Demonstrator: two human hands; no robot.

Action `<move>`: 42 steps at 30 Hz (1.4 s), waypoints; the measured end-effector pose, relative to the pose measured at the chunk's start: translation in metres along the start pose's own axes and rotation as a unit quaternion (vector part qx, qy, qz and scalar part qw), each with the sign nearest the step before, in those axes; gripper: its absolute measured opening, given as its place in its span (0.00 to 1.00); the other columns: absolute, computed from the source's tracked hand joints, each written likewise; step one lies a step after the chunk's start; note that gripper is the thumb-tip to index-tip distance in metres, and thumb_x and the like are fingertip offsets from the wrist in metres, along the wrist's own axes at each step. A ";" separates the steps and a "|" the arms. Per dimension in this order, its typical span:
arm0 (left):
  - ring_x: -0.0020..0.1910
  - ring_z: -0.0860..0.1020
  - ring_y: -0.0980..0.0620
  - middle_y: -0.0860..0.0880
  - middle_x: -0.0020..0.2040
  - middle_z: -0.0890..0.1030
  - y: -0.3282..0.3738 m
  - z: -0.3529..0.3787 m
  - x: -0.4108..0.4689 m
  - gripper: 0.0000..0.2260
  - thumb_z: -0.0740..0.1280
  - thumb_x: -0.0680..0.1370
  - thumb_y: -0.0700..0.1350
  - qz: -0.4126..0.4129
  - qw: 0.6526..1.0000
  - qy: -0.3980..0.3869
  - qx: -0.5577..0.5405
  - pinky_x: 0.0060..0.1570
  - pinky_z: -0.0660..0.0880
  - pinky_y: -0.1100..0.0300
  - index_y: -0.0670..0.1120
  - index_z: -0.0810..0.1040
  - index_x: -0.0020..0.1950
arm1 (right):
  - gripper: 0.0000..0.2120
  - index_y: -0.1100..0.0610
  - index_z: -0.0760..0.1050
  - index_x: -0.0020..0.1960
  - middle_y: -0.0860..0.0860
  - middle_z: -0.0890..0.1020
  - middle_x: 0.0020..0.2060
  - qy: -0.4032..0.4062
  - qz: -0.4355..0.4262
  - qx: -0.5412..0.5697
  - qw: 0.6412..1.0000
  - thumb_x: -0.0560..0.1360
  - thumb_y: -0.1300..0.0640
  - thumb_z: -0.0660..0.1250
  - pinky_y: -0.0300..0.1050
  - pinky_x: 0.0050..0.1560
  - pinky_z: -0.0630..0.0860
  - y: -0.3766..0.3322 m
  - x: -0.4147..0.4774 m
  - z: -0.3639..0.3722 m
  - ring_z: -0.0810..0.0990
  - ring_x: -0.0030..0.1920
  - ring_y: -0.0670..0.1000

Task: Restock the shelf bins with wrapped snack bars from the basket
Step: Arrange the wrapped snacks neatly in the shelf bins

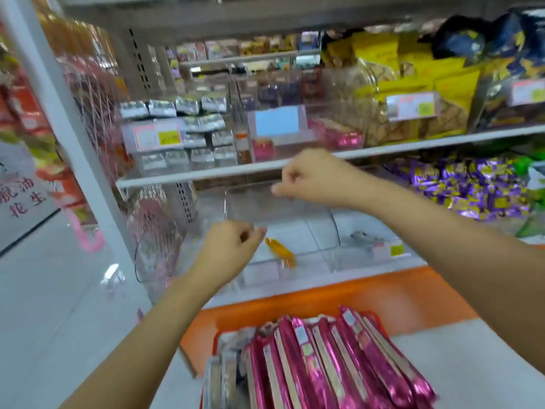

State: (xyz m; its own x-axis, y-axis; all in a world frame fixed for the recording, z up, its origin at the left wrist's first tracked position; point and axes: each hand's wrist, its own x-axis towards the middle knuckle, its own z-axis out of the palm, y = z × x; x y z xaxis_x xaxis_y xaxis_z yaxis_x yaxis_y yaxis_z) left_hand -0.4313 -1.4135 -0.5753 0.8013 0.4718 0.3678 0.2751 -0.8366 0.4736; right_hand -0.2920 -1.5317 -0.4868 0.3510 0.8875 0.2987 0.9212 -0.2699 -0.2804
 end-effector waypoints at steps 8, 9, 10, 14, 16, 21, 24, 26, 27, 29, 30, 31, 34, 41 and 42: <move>0.20 0.61 0.57 0.52 0.19 0.60 -0.067 0.130 -0.093 0.22 0.67 0.77 0.50 -0.180 0.945 -0.268 -0.047 0.28 0.58 0.60 0.48 0.63 0.25 | 0.19 0.64 0.75 0.59 0.56 0.79 0.45 -0.359 0.114 -0.056 0.925 0.77 0.49 0.66 0.45 0.39 0.68 0.044 -0.120 0.143 0.76 0.45 0.55; 0.22 0.63 0.58 0.53 0.20 0.61 -0.071 0.141 -0.102 0.22 0.67 0.76 0.51 -0.200 0.937 -0.281 -0.057 0.30 0.60 0.60 0.48 0.65 0.26 | 0.21 0.64 0.74 0.60 0.57 0.79 0.47 -0.384 0.130 -0.043 0.913 0.77 0.49 0.67 0.45 0.41 0.68 0.050 -0.133 0.160 0.75 0.45 0.55; 0.24 0.65 0.57 0.53 0.23 0.63 -0.072 0.149 -0.111 0.20 0.68 0.76 0.52 -0.221 0.929 -0.289 -0.065 0.31 0.61 0.60 0.45 0.68 0.27 | 0.23 0.64 0.72 0.62 0.58 0.79 0.54 -0.396 0.150 -0.025 0.906 0.77 0.48 0.67 0.46 0.45 0.70 0.054 -0.146 0.177 0.76 0.49 0.55; 0.22 0.63 0.57 0.52 0.24 0.63 -0.060 0.171 -0.132 0.23 0.69 0.74 0.58 -0.285 0.926 -0.233 -0.080 0.27 0.60 0.62 0.48 0.62 0.29 | 0.34 0.61 0.64 0.73 0.61 0.59 0.75 -0.348 0.227 0.036 0.909 0.75 0.41 0.66 0.54 0.70 0.64 0.055 -0.185 0.227 0.64 0.72 0.61; 0.23 0.64 0.56 0.52 0.25 0.65 -0.049 0.179 -0.134 0.24 0.70 0.70 0.63 -0.318 0.924 -0.198 -0.078 0.25 0.61 0.62 0.48 0.63 0.31 | 0.33 0.57 0.62 0.75 0.58 0.57 0.76 -0.283 0.250 0.023 0.925 0.77 0.40 0.62 0.55 0.73 0.57 0.051 -0.191 0.240 0.55 0.75 0.61; 0.26 0.71 0.59 0.52 0.32 0.74 -0.025 0.190 -0.127 0.15 0.73 0.72 0.52 -0.331 0.919 -0.202 -0.064 0.23 0.68 0.66 0.42 0.75 0.48 | 0.25 0.60 0.64 0.73 0.57 0.54 0.77 -0.244 0.260 0.020 0.934 0.82 0.46 0.53 0.54 0.76 0.47 0.038 -0.182 0.261 0.47 0.76 0.60; 0.27 0.71 0.58 0.53 0.31 0.73 -0.026 0.185 -0.119 0.11 0.72 0.72 0.48 -0.332 0.913 -0.230 -0.062 0.25 0.68 0.67 0.48 0.72 0.34 | 0.22 0.62 0.67 0.71 0.58 0.60 0.75 -0.263 0.289 0.077 0.917 0.82 0.51 0.54 0.54 0.76 0.44 0.030 -0.166 0.257 0.48 0.77 0.56; 0.29 0.71 0.57 0.52 0.32 0.73 -0.030 0.183 -0.116 0.13 0.72 0.72 0.46 -0.359 0.897 -0.246 -0.085 0.30 0.70 0.66 0.48 0.70 0.34 | 0.19 0.62 0.70 0.68 0.59 0.67 0.71 -0.244 0.323 0.136 0.904 0.81 0.56 0.57 0.53 0.73 0.60 0.030 -0.156 0.251 0.63 0.72 0.58; 0.31 0.73 0.55 0.51 0.34 0.73 -0.033 0.184 -0.115 0.12 0.73 0.73 0.45 -0.379 0.886 -0.244 -0.106 0.34 0.74 0.64 0.47 0.71 0.35 | 0.17 0.62 0.72 0.66 0.59 0.72 0.67 -0.236 0.330 0.152 0.901 0.80 0.59 0.58 0.51 0.64 0.71 0.031 -0.152 0.250 0.72 0.64 0.57; 0.43 0.78 0.50 0.48 0.40 0.75 -0.038 0.185 -0.114 0.09 0.74 0.72 0.42 -0.424 0.859 -0.235 -0.165 0.46 0.77 0.59 0.42 0.74 0.42 | 0.15 0.63 0.73 0.63 0.57 0.78 0.58 -0.249 0.329 0.167 0.895 0.79 0.61 0.57 0.45 0.41 0.74 0.032 -0.149 0.250 0.77 0.46 0.52; 0.52 0.78 0.46 0.46 0.46 0.76 -0.040 0.185 -0.113 0.11 0.74 0.72 0.41 -0.443 0.846 -0.227 -0.192 0.51 0.76 0.57 0.39 0.75 0.49 | 0.13 0.62 0.73 0.60 0.55 0.78 0.51 -0.251 0.333 0.173 0.892 0.78 0.62 0.57 0.43 0.34 0.70 0.033 -0.150 0.252 0.74 0.40 0.50; 0.57 0.76 0.45 0.43 0.52 0.76 -0.041 0.185 -0.113 0.16 0.74 0.72 0.39 -0.457 0.836 -0.217 -0.213 0.54 0.75 0.56 0.36 0.74 0.56 | 0.09 0.61 0.73 0.55 0.53 0.76 0.42 -0.249 0.343 0.180 0.888 0.77 0.62 0.58 0.41 0.31 0.65 0.035 -0.148 0.252 0.71 0.36 0.48; 0.59 0.76 0.44 0.41 0.57 0.77 -0.042 0.186 -0.109 0.20 0.72 0.73 0.36 -0.475 0.823 -0.196 -0.243 0.53 0.74 0.57 0.34 0.72 0.62 | 0.13 0.56 0.61 0.33 0.50 0.63 0.30 -0.235 0.372 0.204 0.874 0.75 0.67 0.57 0.41 0.27 0.57 0.039 -0.141 0.248 0.61 0.28 0.47; 0.64 0.74 0.44 0.40 0.62 0.75 -0.034 0.178 -0.096 0.21 0.72 0.73 0.35 -0.493 0.779 -0.243 -0.301 0.64 0.70 0.52 0.37 0.70 0.64 | 0.21 0.64 0.68 0.69 0.56 0.75 0.61 -0.273 0.409 0.317 0.811 0.76 0.64 0.64 0.39 0.45 0.75 0.057 -0.128 0.237 0.74 0.45 0.48; 0.65 0.74 0.44 0.40 0.64 0.75 -0.036 0.180 -0.097 0.26 0.73 0.72 0.37 -0.490 0.784 -0.249 -0.290 0.64 0.71 0.53 0.37 0.69 0.67 | 0.23 0.63 0.68 0.69 0.56 0.73 0.64 -0.290 0.394 0.311 0.815 0.76 0.62 0.66 0.40 0.49 0.76 0.060 -0.130 0.236 0.75 0.49 0.48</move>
State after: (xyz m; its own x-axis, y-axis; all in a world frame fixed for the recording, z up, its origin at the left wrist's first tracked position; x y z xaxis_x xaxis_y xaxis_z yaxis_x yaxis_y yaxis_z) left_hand -0.4234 -1.4795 -0.7723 0.5044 0.5210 -0.6886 0.7157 0.1940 0.6710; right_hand -0.3222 -1.5748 -0.7580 0.4873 0.6054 -0.6293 0.1214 -0.7607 -0.6377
